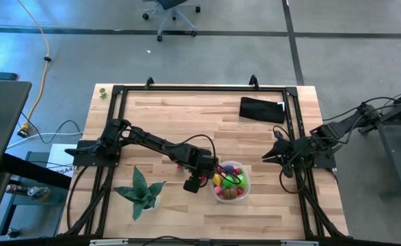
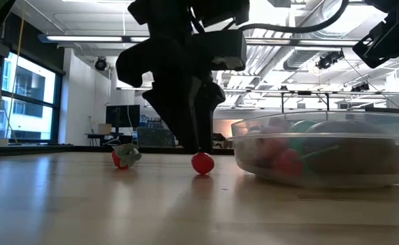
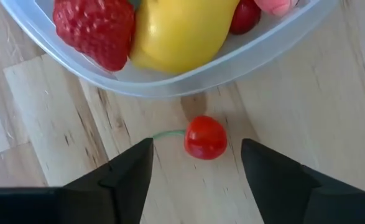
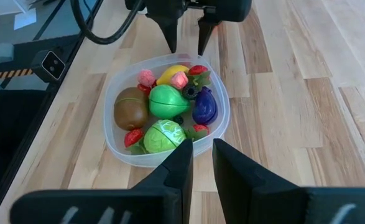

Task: Pick and placing Produce into tupperware
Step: Put the cherry into the transparent bin

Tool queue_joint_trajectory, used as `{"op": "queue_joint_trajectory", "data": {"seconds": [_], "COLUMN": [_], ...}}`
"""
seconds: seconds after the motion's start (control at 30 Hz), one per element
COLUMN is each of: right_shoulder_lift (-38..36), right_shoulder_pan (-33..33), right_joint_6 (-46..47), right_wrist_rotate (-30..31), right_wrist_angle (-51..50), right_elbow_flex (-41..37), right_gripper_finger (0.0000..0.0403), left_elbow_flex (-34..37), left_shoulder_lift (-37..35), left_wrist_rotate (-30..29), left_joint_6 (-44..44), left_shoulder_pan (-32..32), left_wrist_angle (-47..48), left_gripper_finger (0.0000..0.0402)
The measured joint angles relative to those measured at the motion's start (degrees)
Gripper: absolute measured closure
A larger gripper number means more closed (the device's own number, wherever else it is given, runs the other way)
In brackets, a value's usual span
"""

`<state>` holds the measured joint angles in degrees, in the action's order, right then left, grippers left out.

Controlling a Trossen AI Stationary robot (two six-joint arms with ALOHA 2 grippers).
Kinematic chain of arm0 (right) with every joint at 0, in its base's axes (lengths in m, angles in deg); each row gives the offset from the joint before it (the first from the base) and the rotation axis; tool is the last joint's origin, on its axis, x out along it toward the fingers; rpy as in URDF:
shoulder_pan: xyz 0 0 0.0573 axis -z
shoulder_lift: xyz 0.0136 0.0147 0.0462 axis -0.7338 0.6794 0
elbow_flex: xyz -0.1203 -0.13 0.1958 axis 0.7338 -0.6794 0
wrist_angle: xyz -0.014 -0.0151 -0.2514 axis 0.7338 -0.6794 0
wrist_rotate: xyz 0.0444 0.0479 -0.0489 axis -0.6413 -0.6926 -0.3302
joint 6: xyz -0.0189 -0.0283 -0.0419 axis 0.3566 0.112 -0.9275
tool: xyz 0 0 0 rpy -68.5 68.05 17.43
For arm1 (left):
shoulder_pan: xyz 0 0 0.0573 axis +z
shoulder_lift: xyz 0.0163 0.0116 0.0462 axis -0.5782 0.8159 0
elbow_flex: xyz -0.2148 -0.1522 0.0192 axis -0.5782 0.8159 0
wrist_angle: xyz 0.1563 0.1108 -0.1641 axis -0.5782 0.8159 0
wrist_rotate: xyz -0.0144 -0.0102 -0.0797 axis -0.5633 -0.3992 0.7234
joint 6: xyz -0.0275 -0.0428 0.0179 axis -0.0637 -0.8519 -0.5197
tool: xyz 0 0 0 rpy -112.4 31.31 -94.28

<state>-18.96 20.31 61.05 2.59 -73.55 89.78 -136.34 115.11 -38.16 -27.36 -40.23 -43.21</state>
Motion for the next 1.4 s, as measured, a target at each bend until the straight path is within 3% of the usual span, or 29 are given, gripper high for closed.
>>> {"op": "queue_joint_trajectory", "data": {"seconds": [0.83, 1.4], "right_shoulder_lift": [0.0, 0.0], "right_shoulder_pan": [0.0, 0.0], "right_joint_6": [0.0, 0.0], "right_wrist_rotate": [0.0, 0.0], "right_wrist_angle": [-0.1, -0.1], "right_elbow_flex": [0.0, 0.0], "right_gripper_finger": [0.0352, 0.0352], "left_elbow_flex": [0.0, 0.0], "left_shoulder_lift": [2.9, 2.9], "left_wrist_rotate": [0.4, -0.6], "left_joint_6": [-1.3, -2.5], "left_shoulder_pan": [-0.5, -0.5], "left_wrist_angle": [-0.6, -0.3], "left_gripper_finger": [0.0164, 0.0256]}}
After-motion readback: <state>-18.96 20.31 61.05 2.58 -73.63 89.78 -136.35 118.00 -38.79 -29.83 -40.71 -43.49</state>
